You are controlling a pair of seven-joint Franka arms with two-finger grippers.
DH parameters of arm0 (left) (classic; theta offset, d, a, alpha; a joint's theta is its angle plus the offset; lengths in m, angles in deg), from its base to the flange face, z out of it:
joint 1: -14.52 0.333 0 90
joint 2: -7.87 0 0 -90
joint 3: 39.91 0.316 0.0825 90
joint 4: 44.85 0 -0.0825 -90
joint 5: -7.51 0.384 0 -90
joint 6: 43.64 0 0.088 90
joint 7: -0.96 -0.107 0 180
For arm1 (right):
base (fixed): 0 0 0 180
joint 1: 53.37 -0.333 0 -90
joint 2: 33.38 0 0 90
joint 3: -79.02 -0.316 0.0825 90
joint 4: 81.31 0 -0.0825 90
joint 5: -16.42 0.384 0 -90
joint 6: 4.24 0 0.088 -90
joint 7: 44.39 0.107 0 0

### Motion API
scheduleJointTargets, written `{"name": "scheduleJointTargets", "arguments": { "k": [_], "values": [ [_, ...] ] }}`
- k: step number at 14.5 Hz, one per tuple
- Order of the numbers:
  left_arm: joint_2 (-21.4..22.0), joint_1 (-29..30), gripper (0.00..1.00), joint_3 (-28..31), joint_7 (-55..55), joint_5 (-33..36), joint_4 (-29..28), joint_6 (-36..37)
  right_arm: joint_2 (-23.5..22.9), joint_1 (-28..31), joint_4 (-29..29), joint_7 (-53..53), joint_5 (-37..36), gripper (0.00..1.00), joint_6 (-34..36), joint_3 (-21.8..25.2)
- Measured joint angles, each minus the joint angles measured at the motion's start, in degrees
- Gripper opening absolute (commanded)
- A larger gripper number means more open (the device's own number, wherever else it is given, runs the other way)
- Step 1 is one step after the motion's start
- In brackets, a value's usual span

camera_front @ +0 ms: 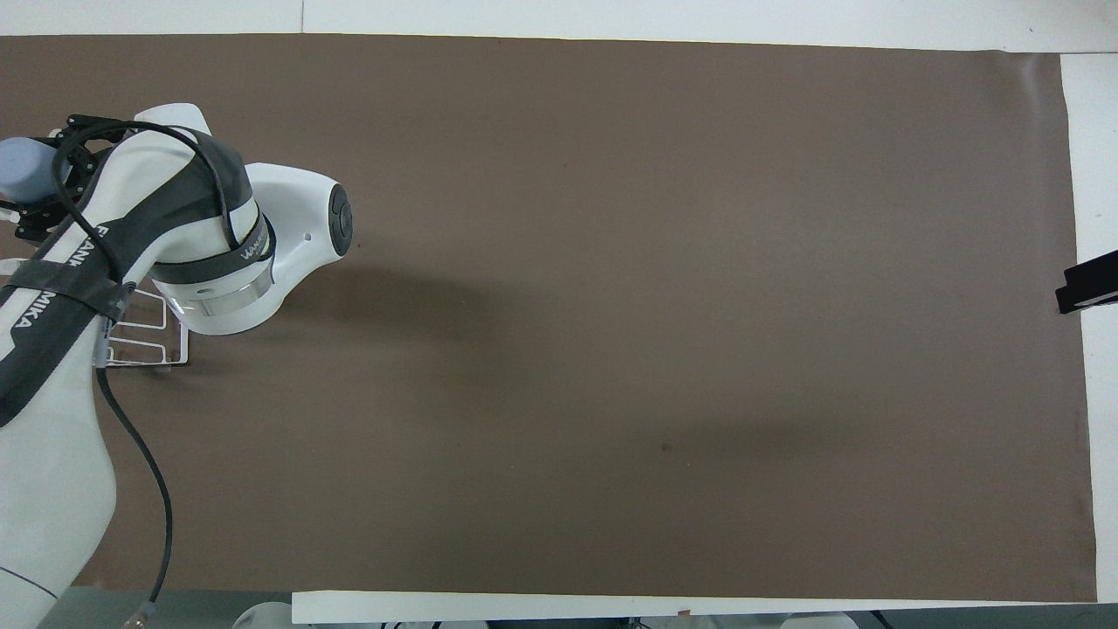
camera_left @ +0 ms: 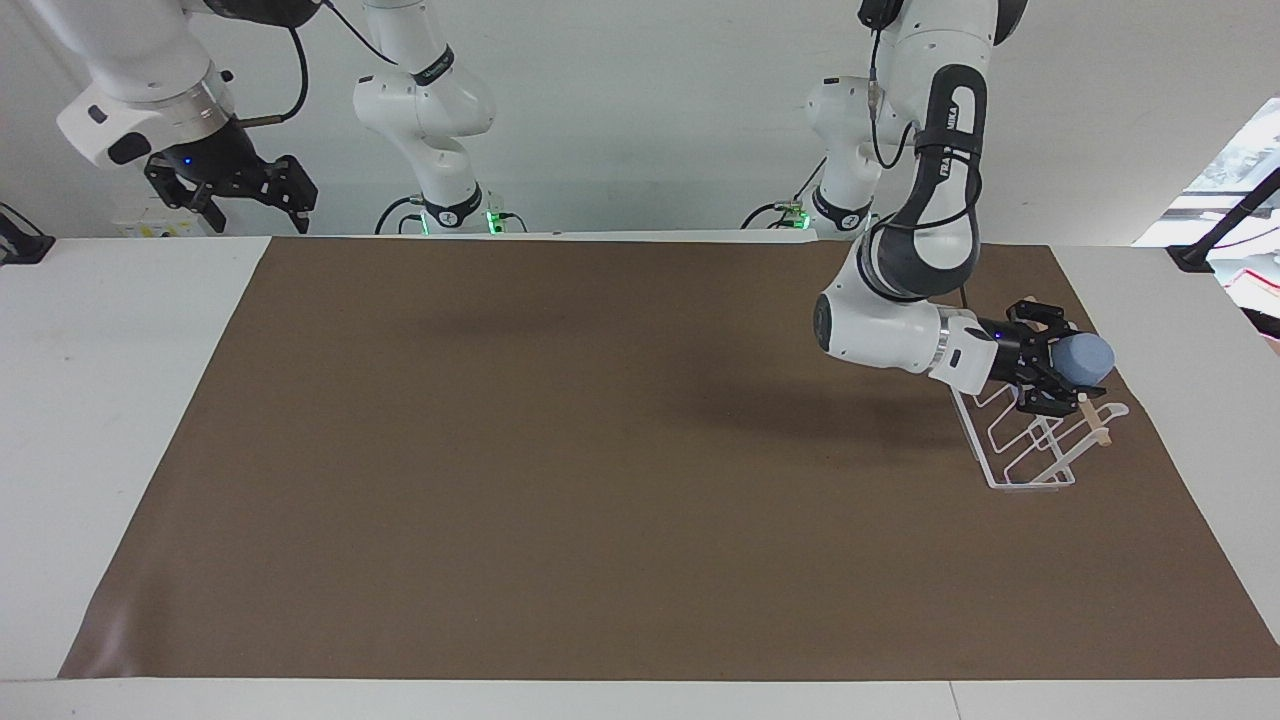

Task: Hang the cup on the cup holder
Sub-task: 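Carry the cup with the left gripper over the wire rack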

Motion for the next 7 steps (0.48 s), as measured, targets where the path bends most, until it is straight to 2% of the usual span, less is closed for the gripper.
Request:
{"name": "scheduleJointTargets", "arguments": {
  "k": [7],
  "values": [
    [-1.91,0.37,0.0,0.0,3.58,0.56,0.22,0.35,0.0,-0.42,0.72,-0.02,0.0,0.99,-0.01,1.26]
  ]
}}
